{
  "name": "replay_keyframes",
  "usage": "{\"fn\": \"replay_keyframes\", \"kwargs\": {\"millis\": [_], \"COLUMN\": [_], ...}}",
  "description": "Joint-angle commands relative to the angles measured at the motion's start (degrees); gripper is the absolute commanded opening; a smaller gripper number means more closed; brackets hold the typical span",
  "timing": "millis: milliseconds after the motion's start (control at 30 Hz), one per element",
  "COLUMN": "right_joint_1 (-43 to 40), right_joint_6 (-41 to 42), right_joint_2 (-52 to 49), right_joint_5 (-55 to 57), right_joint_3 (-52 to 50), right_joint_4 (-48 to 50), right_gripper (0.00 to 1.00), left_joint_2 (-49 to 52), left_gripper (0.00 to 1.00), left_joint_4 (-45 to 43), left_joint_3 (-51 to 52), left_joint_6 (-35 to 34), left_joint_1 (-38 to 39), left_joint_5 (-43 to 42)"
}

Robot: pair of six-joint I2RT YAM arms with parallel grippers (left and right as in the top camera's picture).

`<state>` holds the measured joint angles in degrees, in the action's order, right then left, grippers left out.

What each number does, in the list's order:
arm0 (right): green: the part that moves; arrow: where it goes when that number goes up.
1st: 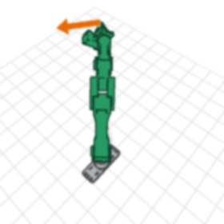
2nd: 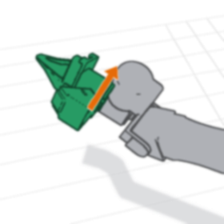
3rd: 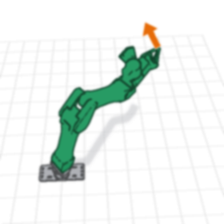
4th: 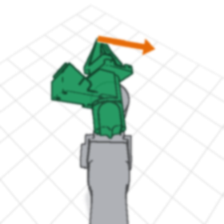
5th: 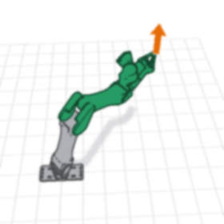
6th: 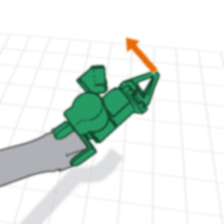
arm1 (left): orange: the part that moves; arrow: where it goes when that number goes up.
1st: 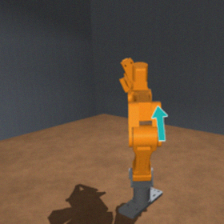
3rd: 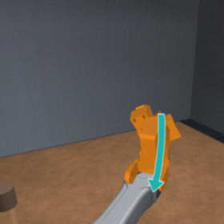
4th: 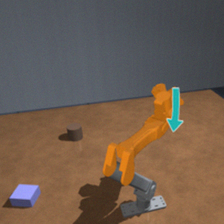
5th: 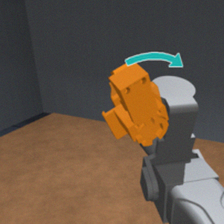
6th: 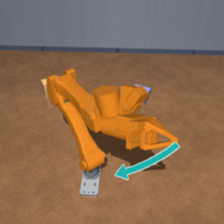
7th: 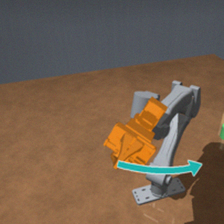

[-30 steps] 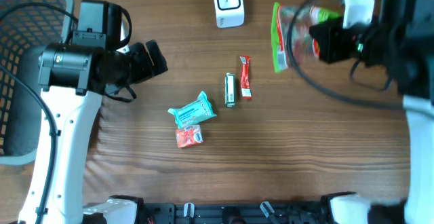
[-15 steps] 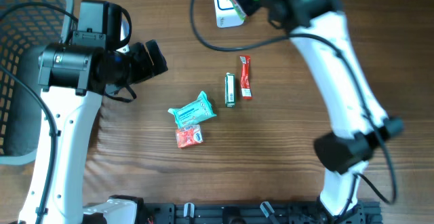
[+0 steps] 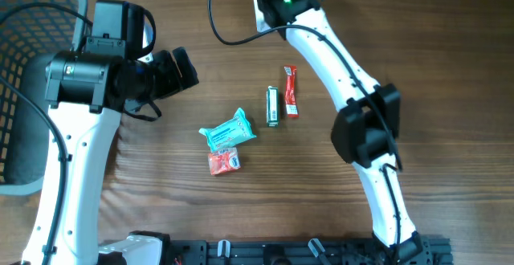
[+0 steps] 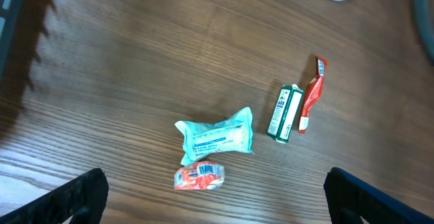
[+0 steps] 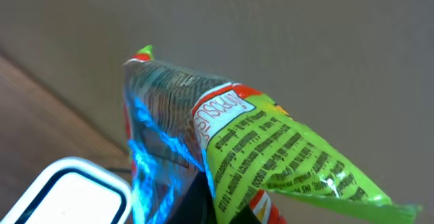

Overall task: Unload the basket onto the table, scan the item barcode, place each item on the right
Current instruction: 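Hold the Haribo bag up to the white scanner with the right gripper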

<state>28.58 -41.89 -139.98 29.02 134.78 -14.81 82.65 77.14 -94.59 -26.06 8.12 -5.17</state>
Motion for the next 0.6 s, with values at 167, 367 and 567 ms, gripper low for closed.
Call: {"fn": "replay_keyframes", "kwargs": {"millis": [167, 367, 567], "right_joint_1": [0.0, 1.2, 1.5], "right_joint_6": [-3.0, -0.3, 9.4], "right_joint_2": [-8.0, -8.1, -8.0], "right_joint_5": [2.9, 3.0, 2.5], "right_joint_3": [1.6, 1.6, 1.6], "right_joint_4": [6.4, 2.6, -4.6], "right_gripper": [0.04, 0.04, 0.04], "left_joint_2": [0.0, 0.0, 0.0], "left_gripper": [1.0, 1.0, 1.0], "left_joint_4": [0.0, 0.0, 0.0], "left_joint_3": [-0.3, -0.3, -0.3], "left_joint_6": [0.0, 0.0, 0.0], "left_joint_1": [-0.4, -0.4, -0.4], "left_joint_5": [0.6, 0.6, 0.5]}}
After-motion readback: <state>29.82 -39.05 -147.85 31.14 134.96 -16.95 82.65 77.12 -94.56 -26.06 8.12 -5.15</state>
